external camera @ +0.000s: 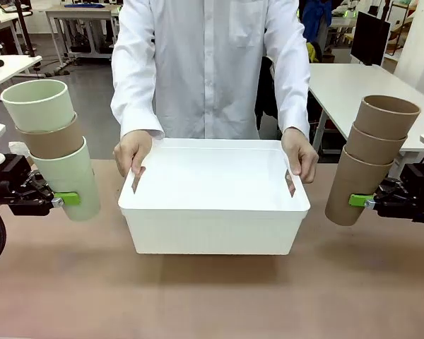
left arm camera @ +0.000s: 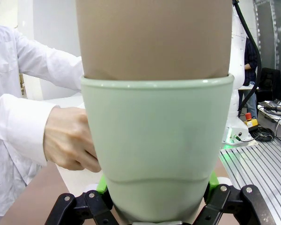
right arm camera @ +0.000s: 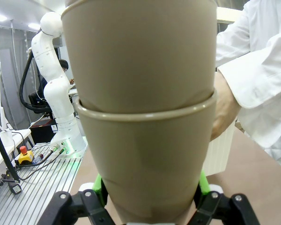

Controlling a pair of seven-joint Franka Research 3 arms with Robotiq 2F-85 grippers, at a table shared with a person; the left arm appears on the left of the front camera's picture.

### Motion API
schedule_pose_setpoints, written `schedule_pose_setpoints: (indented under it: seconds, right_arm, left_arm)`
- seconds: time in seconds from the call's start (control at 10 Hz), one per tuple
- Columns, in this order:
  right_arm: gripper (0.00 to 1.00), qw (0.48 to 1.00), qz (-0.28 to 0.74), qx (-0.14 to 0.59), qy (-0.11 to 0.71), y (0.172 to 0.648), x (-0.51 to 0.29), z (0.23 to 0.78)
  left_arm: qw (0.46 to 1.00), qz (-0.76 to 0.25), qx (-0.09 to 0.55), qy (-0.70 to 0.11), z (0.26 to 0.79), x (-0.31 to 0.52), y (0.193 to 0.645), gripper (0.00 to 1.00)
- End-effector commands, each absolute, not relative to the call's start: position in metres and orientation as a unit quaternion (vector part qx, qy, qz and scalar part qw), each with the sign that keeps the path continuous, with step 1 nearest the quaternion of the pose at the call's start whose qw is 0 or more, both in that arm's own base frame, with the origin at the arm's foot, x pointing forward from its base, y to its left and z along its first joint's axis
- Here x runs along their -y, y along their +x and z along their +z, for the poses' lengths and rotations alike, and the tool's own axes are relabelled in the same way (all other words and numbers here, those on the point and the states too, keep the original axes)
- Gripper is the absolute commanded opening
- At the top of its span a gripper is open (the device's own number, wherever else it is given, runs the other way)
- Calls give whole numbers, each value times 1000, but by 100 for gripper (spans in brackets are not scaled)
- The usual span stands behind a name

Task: Stack the cups and store them in the basket.
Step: Place the stack of Reusable plastic cups into the Pantry Basket.

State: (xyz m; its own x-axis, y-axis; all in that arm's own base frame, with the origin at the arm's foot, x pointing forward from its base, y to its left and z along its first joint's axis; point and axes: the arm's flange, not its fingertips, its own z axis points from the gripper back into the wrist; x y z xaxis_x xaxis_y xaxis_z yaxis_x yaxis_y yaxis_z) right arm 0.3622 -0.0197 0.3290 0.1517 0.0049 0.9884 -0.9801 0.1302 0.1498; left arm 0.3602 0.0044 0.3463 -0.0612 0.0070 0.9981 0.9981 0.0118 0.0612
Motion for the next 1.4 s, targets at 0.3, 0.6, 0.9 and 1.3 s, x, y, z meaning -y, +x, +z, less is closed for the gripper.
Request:
schedule_pose_setpoints:
  seconds: [0.3, 0.6, 0.9, 1.3]
  right_arm:
    - [86, 569, 427, 498, 496, 365, 16, 333]
    - [86, 569, 427, 498, 496, 365, 16, 333]
    - [86, 569, 427, 498, 496, 365, 16, 333]
    - [86, 569, 427, 498, 496, 365, 16, 333]
  left_arm:
    - [481, -512, 522, -484, 351, -4, 359, 85]
    - [481, -512, 522, -484, 351, -4, 359, 85]
    - [481, -512, 522, -484, 351, -4, 359, 85]
    - [481, -512, 522, -484, 351, -4, 359, 85]
